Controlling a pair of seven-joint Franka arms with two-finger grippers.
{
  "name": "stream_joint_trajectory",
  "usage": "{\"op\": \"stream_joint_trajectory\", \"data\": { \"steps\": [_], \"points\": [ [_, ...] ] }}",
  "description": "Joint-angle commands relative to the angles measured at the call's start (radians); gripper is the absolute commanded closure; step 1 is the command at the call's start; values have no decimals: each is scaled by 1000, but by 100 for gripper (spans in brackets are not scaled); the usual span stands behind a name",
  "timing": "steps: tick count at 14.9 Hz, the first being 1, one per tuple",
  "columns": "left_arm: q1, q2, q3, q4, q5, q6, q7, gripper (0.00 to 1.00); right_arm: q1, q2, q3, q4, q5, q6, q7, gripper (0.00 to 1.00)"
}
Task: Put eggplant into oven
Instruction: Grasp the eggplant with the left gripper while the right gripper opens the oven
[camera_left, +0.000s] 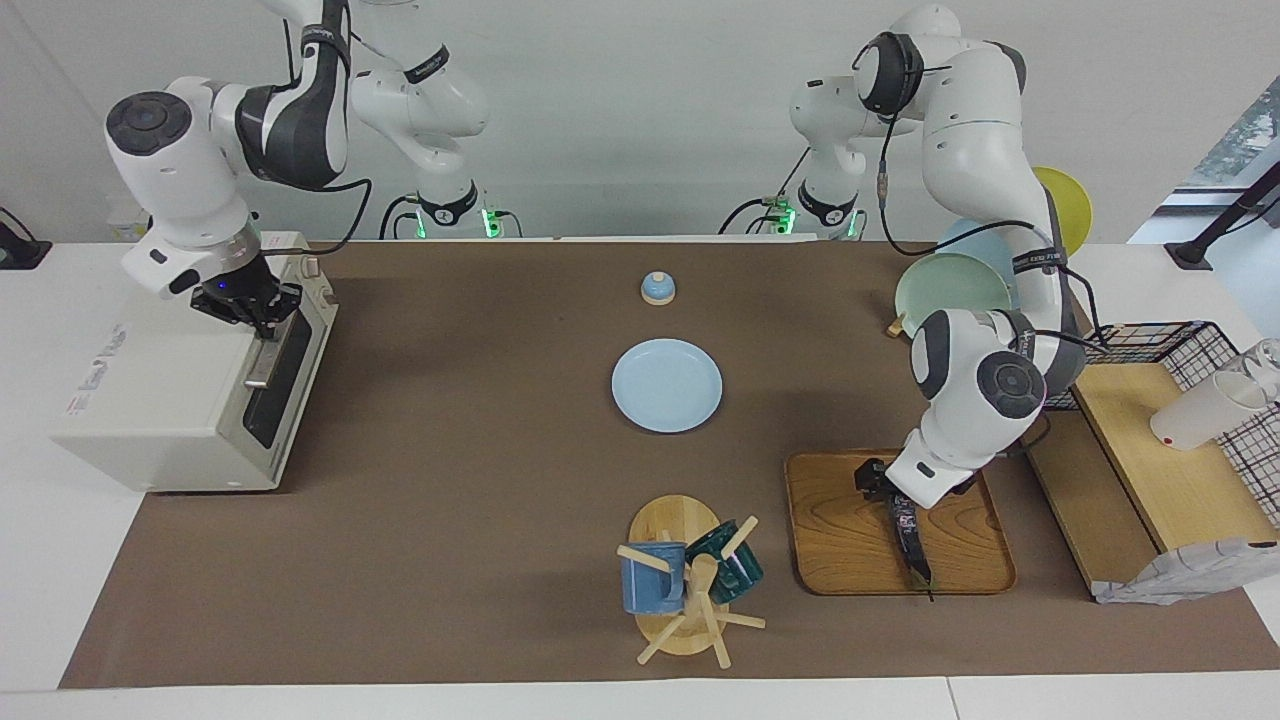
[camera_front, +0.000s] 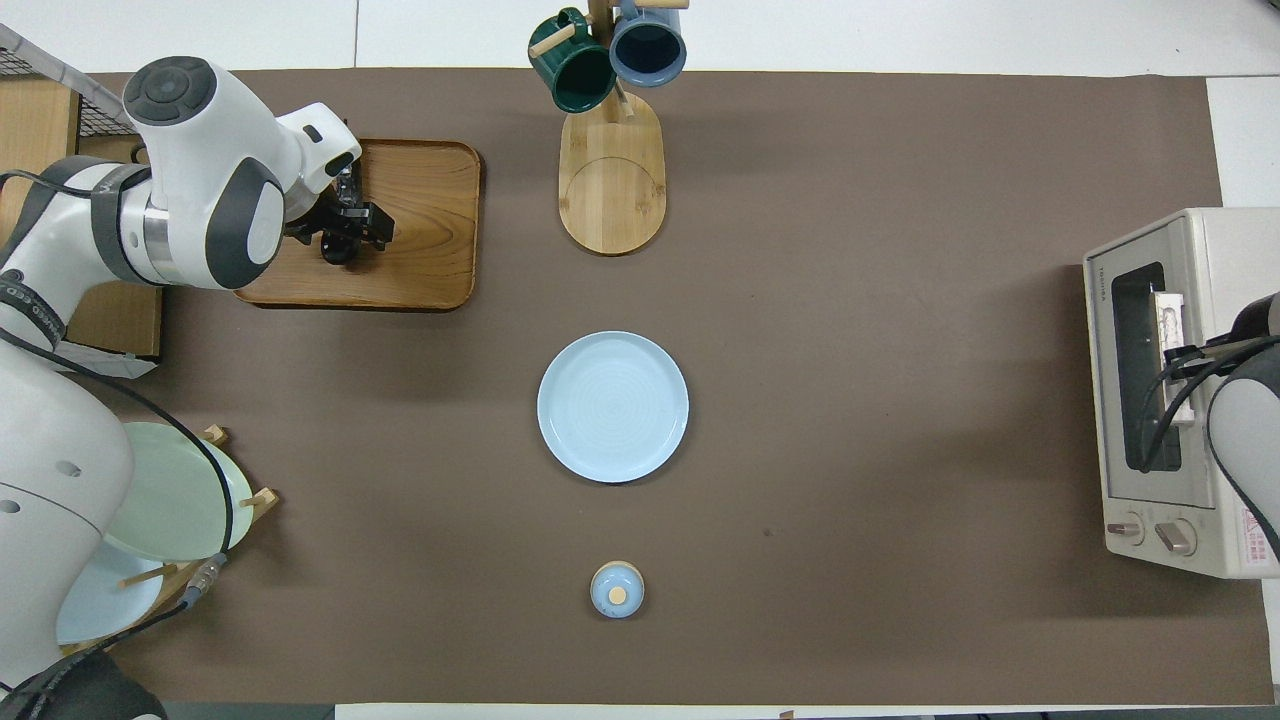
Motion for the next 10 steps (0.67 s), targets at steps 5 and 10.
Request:
{"op": "stream_joint_trajectory", "data": {
  "steps": [5, 10],
  "points": [
    [7, -39, -1, -53, 8, 32, 13, 43, -18, -9, 10, -52, -15, 53, 9, 100],
    [8, -39, 1, -27, -58, 12, 10, 100, -10, 3, 12, -58, -5, 67, 35, 100]
  ]
}}
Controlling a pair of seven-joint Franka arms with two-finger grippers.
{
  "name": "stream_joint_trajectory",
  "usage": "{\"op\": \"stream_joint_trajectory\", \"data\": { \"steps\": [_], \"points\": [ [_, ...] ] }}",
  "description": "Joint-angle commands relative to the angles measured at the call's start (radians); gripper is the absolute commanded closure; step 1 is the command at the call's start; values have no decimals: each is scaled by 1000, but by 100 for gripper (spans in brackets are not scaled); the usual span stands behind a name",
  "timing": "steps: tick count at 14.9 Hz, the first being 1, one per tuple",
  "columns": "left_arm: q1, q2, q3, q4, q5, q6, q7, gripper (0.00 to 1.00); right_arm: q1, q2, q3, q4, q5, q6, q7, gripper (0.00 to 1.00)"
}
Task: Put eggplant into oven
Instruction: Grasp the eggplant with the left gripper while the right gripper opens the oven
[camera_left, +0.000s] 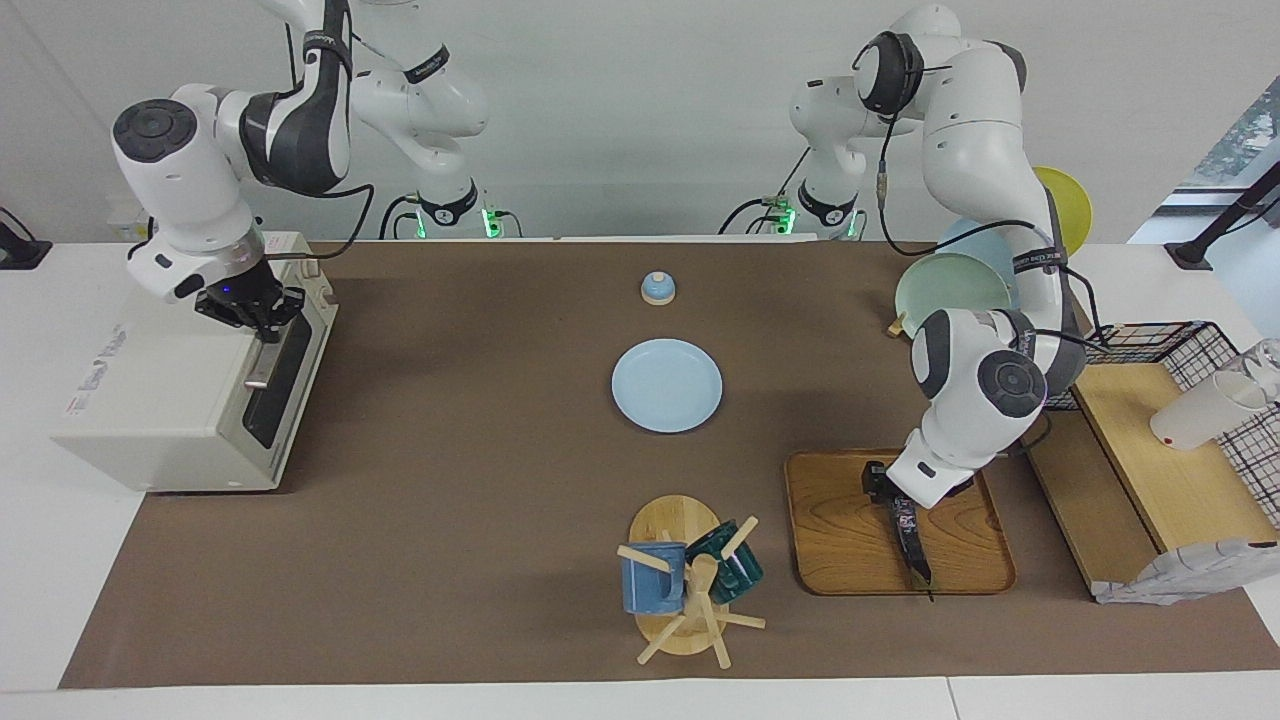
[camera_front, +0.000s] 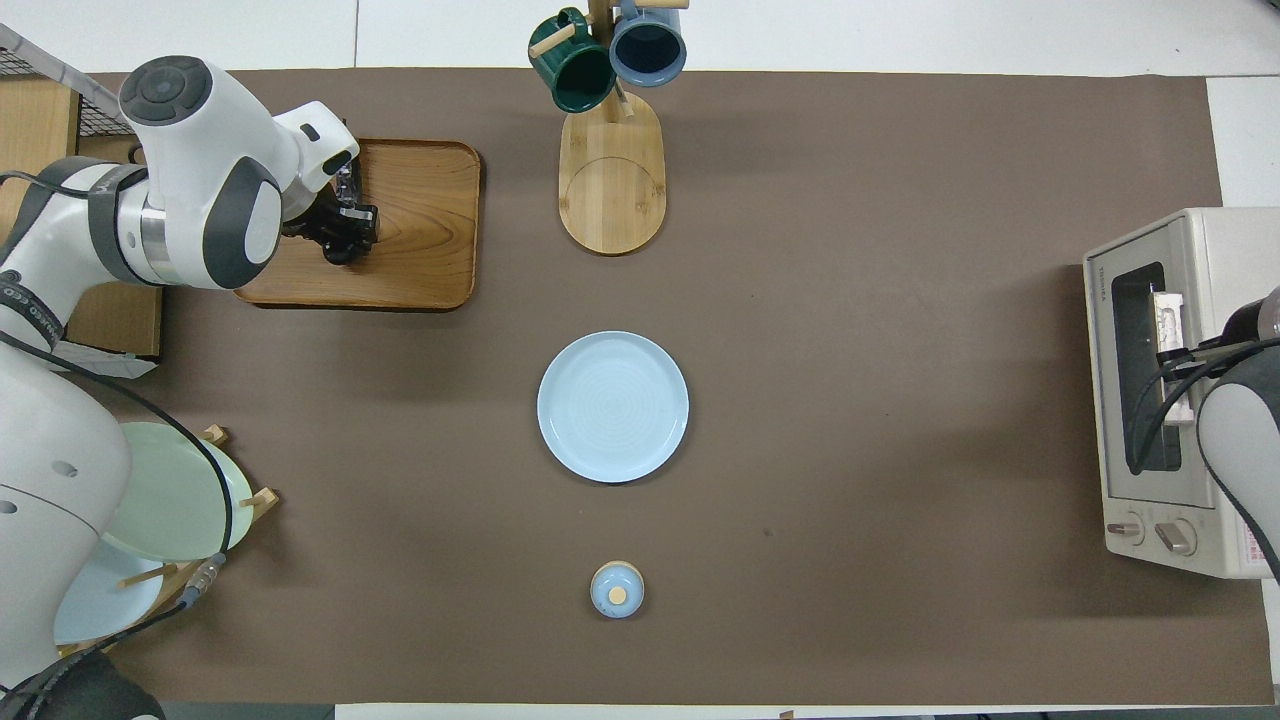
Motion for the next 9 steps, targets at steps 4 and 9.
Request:
{"op": "stream_joint_trajectory", "data": {
  "steps": [4, 9],
  "points": [
    [7, -140, 1, -27, -102, -79, -5, 100, 55, 22, 14, -60, 12, 92, 94, 100],
    [-43, -361, -1, -88, -152, -317, -158, 100, 127, 62, 14, -94, 63, 164, 153, 100]
  ]
}}
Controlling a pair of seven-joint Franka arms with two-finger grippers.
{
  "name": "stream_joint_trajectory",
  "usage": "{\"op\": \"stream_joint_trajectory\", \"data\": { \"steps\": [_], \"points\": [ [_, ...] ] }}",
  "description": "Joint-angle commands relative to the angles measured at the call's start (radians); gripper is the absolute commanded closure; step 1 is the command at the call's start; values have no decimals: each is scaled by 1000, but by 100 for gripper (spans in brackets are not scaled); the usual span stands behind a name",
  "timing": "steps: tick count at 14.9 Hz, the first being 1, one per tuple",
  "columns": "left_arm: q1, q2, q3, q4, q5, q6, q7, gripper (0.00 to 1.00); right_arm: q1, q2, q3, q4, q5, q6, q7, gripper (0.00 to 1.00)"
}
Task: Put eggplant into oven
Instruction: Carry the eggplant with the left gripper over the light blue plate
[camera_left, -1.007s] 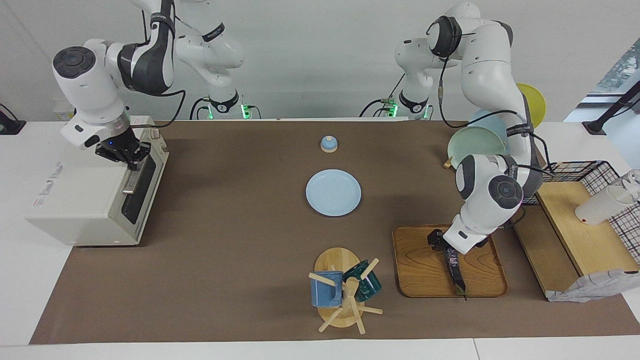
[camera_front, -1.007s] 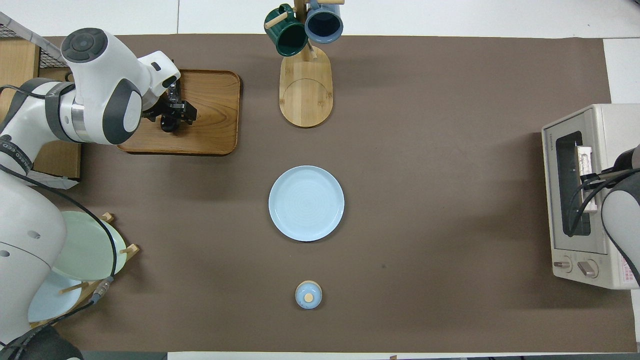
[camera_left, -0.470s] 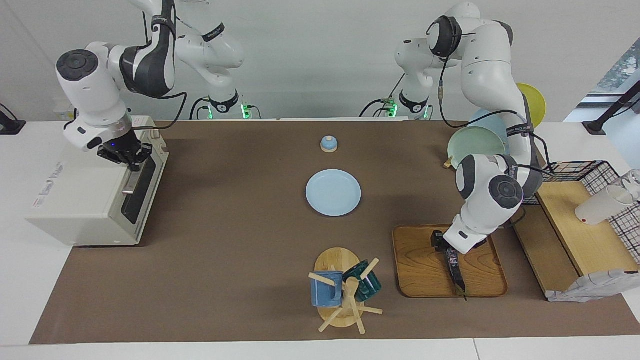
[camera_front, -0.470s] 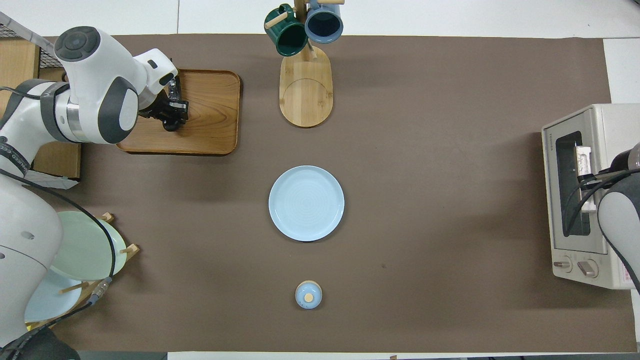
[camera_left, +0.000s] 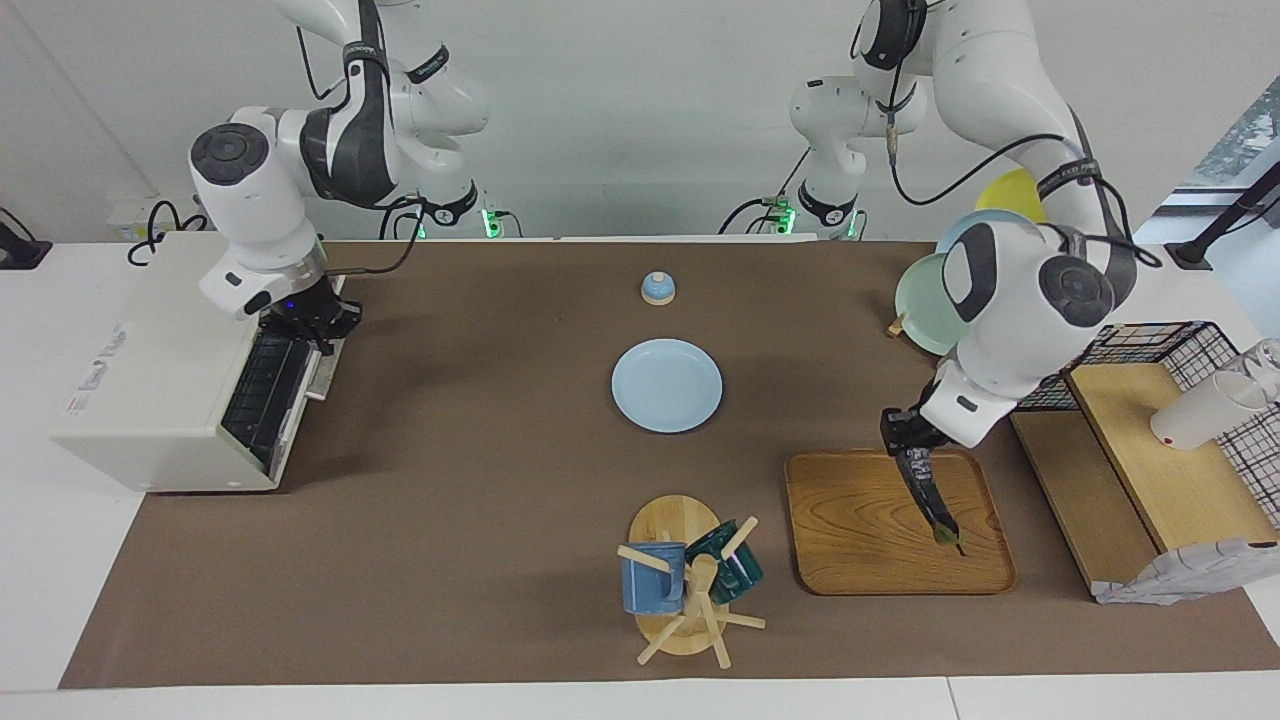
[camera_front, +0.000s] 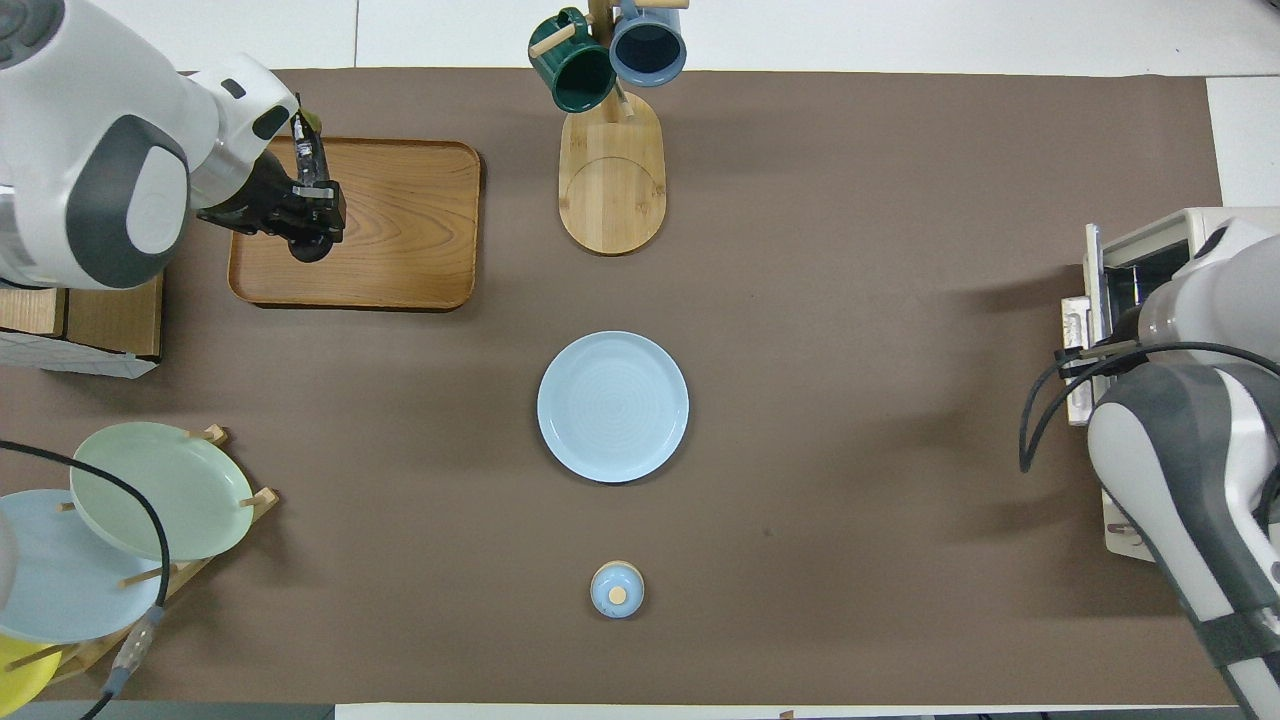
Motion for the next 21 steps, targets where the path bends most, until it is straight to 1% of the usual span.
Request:
{"op": "stream_joint_trajectory", "data": {
  "steps": [1, 2, 4, 5, 7, 8, 9, 10, 12, 14, 16, 17, 18, 19, 20, 21],
  "points": [
    [-49, -160, 6, -119, -80, -71, -94, 100, 2, 52, -1, -58, 9, 144, 18, 100],
    [-68, -216, 6, -169, -96, -70, -133, 100, 0, 66, -1, -68, 11, 168, 16, 100],
    [-136, -306, 6, -275, -119, -59, -185, 100, -9, 95, -1, -73, 14, 175, 16, 100],
    [-173, -342, 6, -332, -137, -30, -225, 100, -7, 97, -1, -82, 35, 181, 18, 100],
    [-261, -377, 6, -413, -142, 60, -298, 100, 0, 97, -1, -98, 55, 217, 18, 100],
    [-299, -403, 6, -467, -142, 106, -311, 100, 2, 101, -1, -108, 55, 244, 19, 100],
    [-331, -412, 6, -510, -143, 154, -311, 100, 3, 103, -1, -131, 55, 282, 18, 100],
    [-370, -406, 6, -536, -143, 197, -320, 100, 3, 107, -1, -159, 55, 328, 19, 100],
    [-436, -361, 8, -572, -143, 325, -349, 100, 2, 139, -1, -170, 57, 367, 18, 100],
    [-482, -307, 8, -595, -143, 419, -349, 100, 2, 144, -1, -170, 61, 367, 18, 100],
    [-490, -299, 8, -642, -143, 502, -345, 100, 3, 143, -1, -170, 89, 361, 18, 100],
    [-493, -290, 8, -647, -143, 528, -346, 100, 3, 143, 1, -170, 105, 360, 18, 100],
    [-518, -255, 9, -648, -143, 554, -351, 100, 6, 143, 5, -170, 121, 356, 18, 100],
    [-531, -233, 8, -648, -143, 595, -361, 100, 23, 141, 7, -171, 133, 355, 19, 100],
    [-546, -210, 9, -647, -143, 628, -381, 100, 63, 141, 5, -170, 147, 350, 30, 100],
    [-563, -196, 11, -648, -143, 637, -388, 100, 77, 141, 5, -168, 152, 343, 54, 100]
  ]
}}
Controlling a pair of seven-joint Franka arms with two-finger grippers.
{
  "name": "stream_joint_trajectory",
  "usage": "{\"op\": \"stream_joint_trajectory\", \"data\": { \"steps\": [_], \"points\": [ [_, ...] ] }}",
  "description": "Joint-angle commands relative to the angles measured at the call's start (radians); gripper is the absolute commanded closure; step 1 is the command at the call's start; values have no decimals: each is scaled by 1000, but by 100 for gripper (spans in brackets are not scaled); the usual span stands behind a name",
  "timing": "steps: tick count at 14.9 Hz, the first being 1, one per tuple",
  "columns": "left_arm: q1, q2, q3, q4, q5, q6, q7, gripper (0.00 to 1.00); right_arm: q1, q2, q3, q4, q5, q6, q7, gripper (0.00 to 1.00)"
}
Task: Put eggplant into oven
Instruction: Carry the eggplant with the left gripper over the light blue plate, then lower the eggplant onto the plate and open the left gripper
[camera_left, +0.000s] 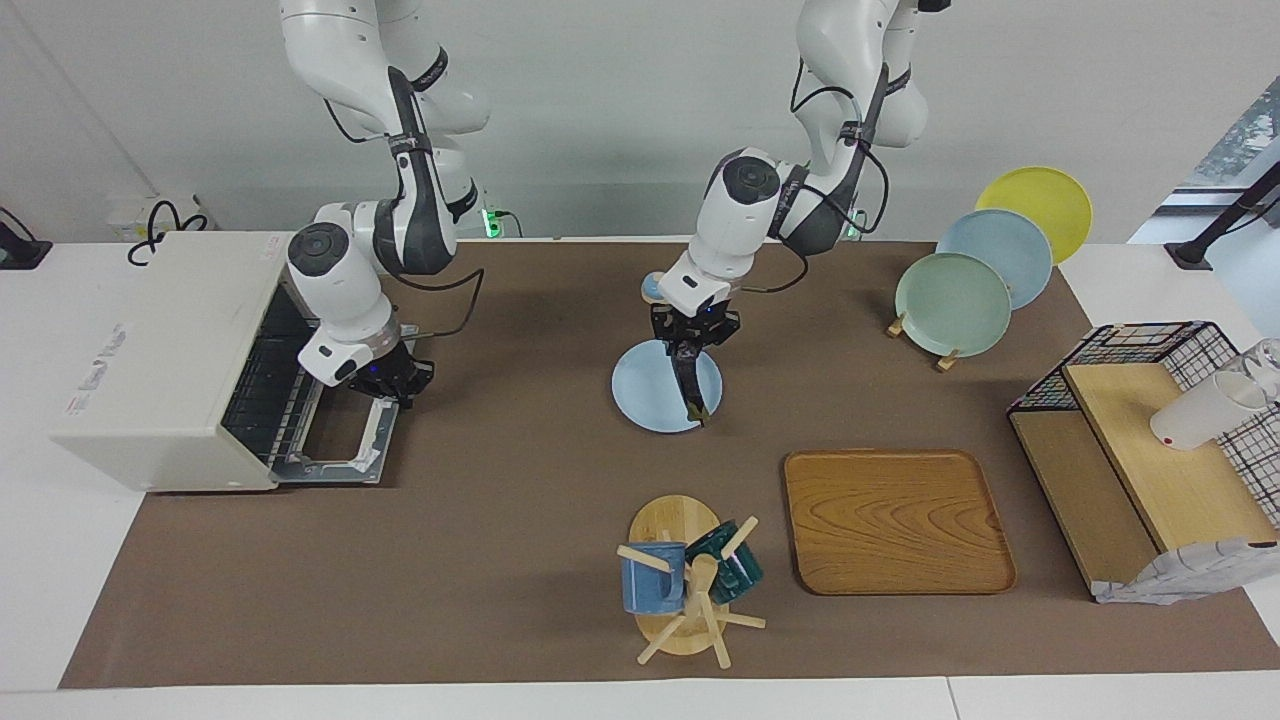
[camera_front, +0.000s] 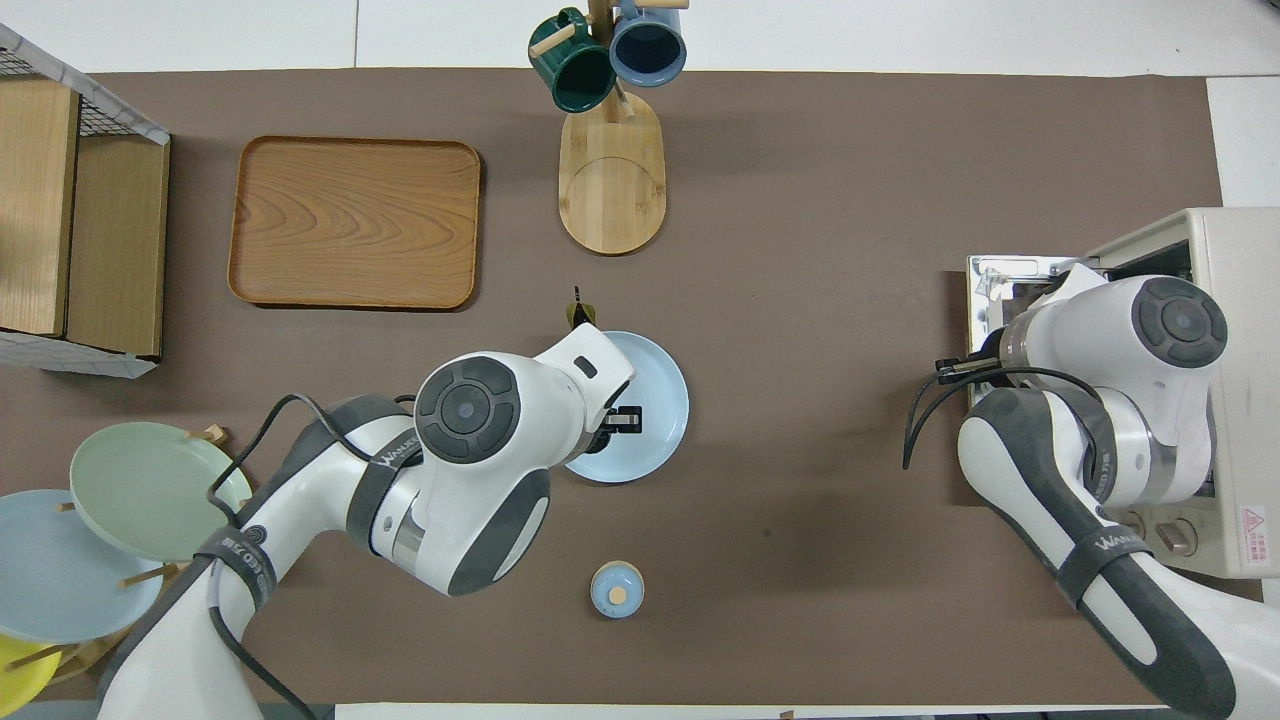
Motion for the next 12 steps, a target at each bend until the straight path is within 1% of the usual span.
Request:
{"op": "stream_joint_trajectory", "data": {
  "steps": [1, 4, 6, 7, 8, 9, 10, 11, 12],
  "points": [
    [-52, 27, 20, -13, -17, 56, -20, 100, 39, -13, -12, 1, 24, -29, 49, 100],
    [-54, 26, 20, -31, -17, 53, -14, 100, 48, -11, -12, 33, 24, -83, 54, 100],
    [-54, 23, 18, -37, -17, 53, -18, 100, 67, -5, -12, 77, 25, -135, 66, 100],
    [-57, 23, 20, -37, -17, 53, -21, 100, 83, 4, -12, 100, 25, -156, 95, 100],
    [-61, 23, 20, -37, -17, 53, -21, 100, 97, 7, -12, 117, 25, -181, 134, 98],
    [-61, 23, 20, -37, -17, 53, -17, 100, 117, 10, -12, 137, 25, -201, 171, 73],
    [-60, 23, 20, -37, -17, 53, -14, 71, 134, 12, -12, 156, 24, -222, 187, 64],
    [-61, 23, 21, -37, -17, 50, -14, 1, 148, 13, -12, 177, 24, -250, 190, 64],
    [-58, 24, 21, -33, -17, 50, -14, 0, 163, 16, -12, 197, 24, -270, 193, 64]
  ]
}}
